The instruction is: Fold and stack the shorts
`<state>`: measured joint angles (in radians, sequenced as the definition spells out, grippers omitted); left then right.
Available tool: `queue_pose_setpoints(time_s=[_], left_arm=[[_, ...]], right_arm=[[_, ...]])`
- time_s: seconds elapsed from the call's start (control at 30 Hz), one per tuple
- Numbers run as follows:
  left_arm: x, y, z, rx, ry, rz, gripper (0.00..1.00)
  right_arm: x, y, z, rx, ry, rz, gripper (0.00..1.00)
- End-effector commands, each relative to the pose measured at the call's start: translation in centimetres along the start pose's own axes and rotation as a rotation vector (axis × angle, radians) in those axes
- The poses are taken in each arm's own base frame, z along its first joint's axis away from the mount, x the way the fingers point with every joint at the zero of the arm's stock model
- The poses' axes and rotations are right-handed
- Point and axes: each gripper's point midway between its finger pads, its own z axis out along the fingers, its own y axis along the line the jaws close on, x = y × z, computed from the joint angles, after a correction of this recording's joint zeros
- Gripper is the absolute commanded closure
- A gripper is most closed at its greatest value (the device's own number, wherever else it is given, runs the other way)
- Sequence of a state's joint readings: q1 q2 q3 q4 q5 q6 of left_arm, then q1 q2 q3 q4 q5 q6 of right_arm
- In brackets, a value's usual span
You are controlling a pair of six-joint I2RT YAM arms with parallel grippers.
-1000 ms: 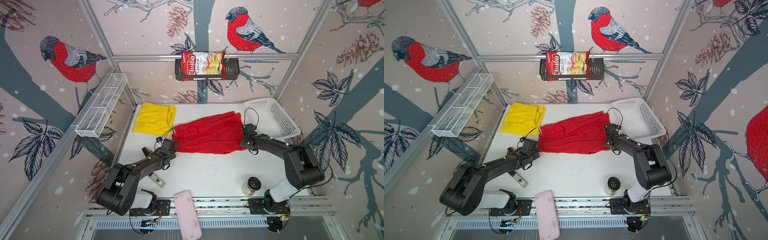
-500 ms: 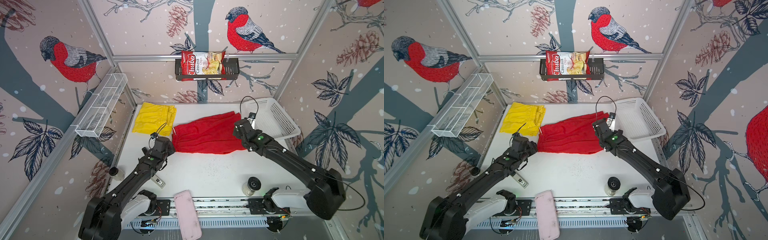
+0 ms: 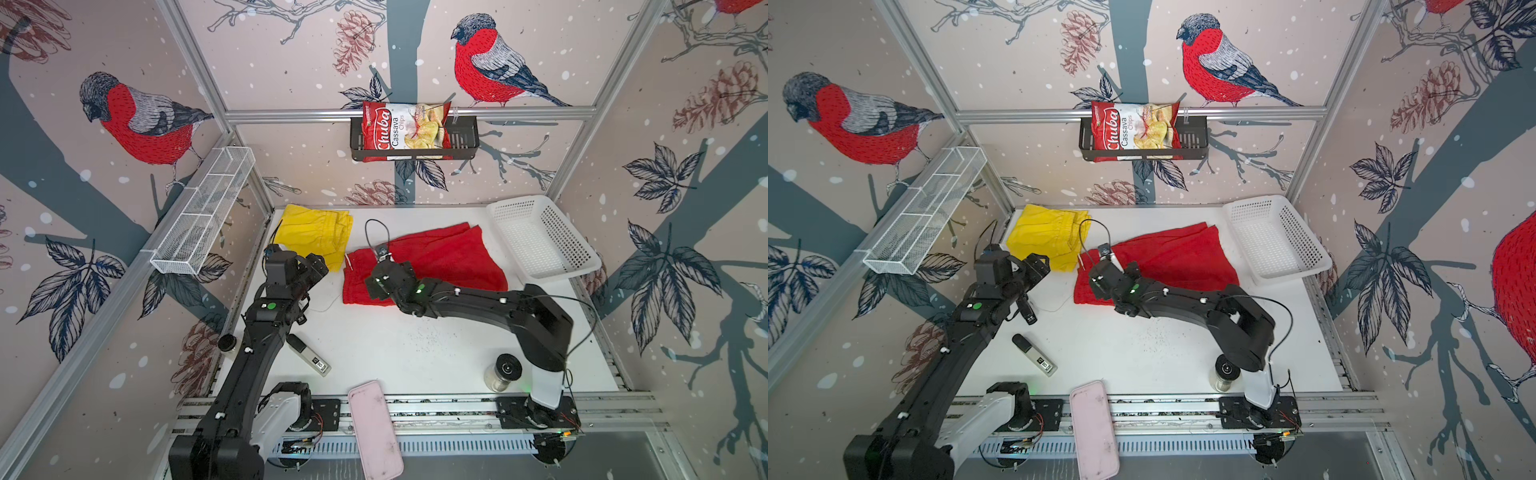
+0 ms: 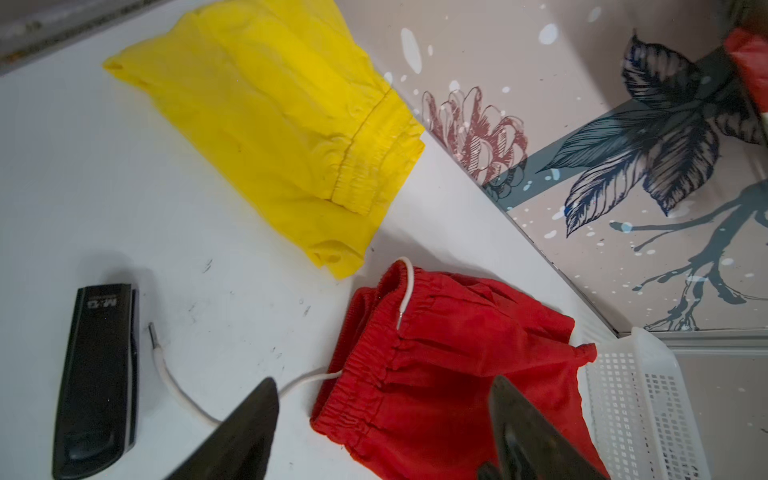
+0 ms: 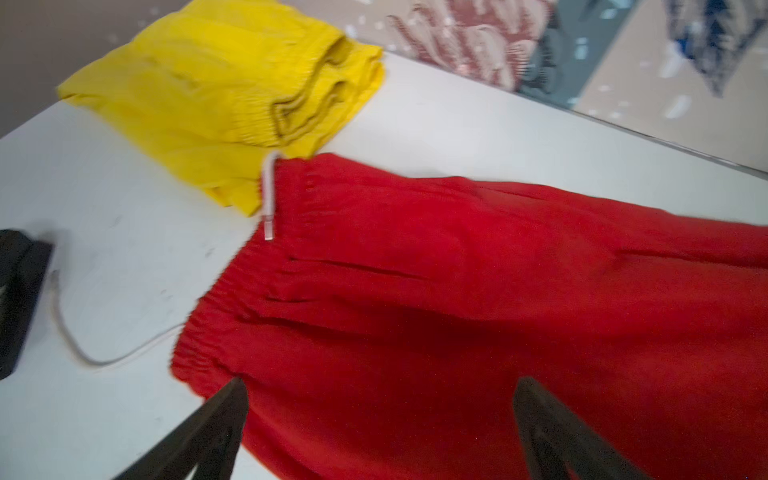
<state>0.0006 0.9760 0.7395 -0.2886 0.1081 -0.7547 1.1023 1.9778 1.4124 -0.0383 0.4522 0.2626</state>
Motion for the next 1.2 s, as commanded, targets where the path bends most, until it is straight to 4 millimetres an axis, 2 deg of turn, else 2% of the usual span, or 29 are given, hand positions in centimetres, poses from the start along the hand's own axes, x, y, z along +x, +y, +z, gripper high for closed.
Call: queue_pose_setpoints(time_s=[0.0,0.1,0.23,0.4,0.6,0.73,0.87,0.9,1.0,1.07,1.17], left_arm=[[2.1,-0.1,1.0,0.077,0.127,-0.039,0.21],[3.0,0.9,2.0,0.083,0.203,-0.076,0.24],[3.6,1.3,2.5,0.090,0.244,-0.055,0.23],[4.0,2.3,2.9,0.058,0.248,-0.055,0.18],[5.7,2.9,3.8,0.080,0.290,-0.076,0.18],[6.9,3.3,4.4,0.103,0.303,-0.107,0.18],[8.7,2.9,5.1,0.097,0.328,-0.080,0.15],[9.3,2.6,5.3,0.100,0.338,-0.067,0.15],[10.1,2.7,5.5,0.094,0.350,-0.089,0.15],[9.6,2.7,5.2,0.086,0.329,-0.087,0.15],[8.0,2.8,4.4,0.051,0.273,-0.076,0.15]], right_arm=[[0.4,4.2,2.4,-0.127,-0.011,-0.055,0.00],[2.2,6.0,5.1,-0.167,0.049,-0.052,0.01],[4.3,7.3,7.2,-0.208,0.091,-0.045,0.00],[7.6,6.9,9.2,-0.280,0.188,0.101,0.02],[10.4,6.9,7.9,-0.319,0.218,0.161,0.13],[11.0,6.9,6.2,-0.388,0.206,0.237,0.21],[11.2,6.6,5.3,-0.452,0.207,0.327,0.22],[11.2,6.5,5.2,-0.460,0.209,0.348,0.21],[10.5,5.5,4.7,-0.390,0.196,0.331,0.09],[9.3,4.5,3.9,-0.305,0.164,0.260,0.03],[7.2,2.7,2.6,-0.165,0.135,0.131,0.00]])
